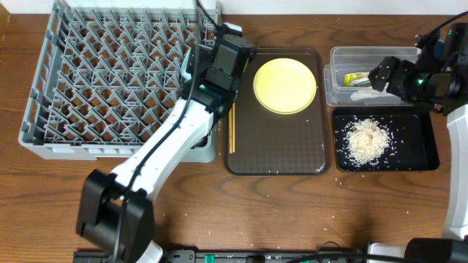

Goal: Sort waste into correct bins and load items into the dishwasher
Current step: 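Move the left gripper over the yellow plate on the brown tray, then lower the left gripper and grasp the yellow plate's left rim, then lift the yellow plate and carry it left into the dish rack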

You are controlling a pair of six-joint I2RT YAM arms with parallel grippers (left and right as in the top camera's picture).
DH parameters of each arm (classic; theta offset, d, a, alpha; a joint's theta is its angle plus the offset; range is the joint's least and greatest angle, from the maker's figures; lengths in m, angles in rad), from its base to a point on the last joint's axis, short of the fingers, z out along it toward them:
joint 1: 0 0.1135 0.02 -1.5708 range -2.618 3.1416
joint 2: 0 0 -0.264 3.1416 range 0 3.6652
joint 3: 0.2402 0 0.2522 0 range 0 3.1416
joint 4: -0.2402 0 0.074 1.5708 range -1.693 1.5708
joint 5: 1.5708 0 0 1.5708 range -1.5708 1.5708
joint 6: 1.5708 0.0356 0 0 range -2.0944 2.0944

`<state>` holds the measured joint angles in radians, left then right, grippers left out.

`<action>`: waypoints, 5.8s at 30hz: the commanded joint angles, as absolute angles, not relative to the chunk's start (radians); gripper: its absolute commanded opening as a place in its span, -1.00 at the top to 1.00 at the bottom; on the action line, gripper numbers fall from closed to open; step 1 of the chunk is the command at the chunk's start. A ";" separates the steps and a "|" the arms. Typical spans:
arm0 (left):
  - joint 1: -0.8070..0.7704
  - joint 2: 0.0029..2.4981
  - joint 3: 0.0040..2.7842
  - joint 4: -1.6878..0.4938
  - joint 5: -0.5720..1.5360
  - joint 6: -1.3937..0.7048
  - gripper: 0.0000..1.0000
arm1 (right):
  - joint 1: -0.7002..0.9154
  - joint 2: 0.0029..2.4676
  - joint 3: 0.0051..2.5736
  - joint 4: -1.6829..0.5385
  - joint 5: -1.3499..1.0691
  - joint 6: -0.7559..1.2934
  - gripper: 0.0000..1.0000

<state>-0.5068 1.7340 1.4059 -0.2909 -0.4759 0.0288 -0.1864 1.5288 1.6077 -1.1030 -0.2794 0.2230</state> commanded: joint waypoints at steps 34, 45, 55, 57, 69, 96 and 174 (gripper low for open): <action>-0.596 1.899 1.524 -0.489 -0.047 -0.551 -0.22 | -0.182 1.530 1.621 -1.105 -0.295 0.220 -0.98; -0.596 2.178 1.943 -0.808 -0.088 -0.533 -0.24 | -0.182 1.530 1.621 -1.105 -0.295 0.220 -0.99; -0.596 2.268 1.942 -0.789 -0.216 -0.622 -0.24 | -0.182 1.530 1.621 -1.105 -0.295 0.220 -0.98; -0.596 2.286 1.941 -0.774 -0.219 -0.639 -0.19 | -0.182 1.530 1.621 -1.105 -0.295 0.220 -0.98; -0.596 2.381 1.934 -0.746 -0.214 -0.672 -0.01 | -0.182 1.530 1.621 -1.105 -0.295 0.220 -0.99; -0.589 2.366 1.827 -0.923 0.228 -0.438 0.10 | -0.182 1.530 1.621 -1.105 -0.295 0.220 -0.98; -0.370 1.816 1.529 -0.410 0.302 -0.395 0.85 | -0.182 1.530 1.621 -1.105 -0.295 0.220 -0.98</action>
<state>-0.4324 1.8740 1.5166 -0.4084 0.3088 -0.4629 -0.1867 1.5291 1.6073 -1.1034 -0.2886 0.2230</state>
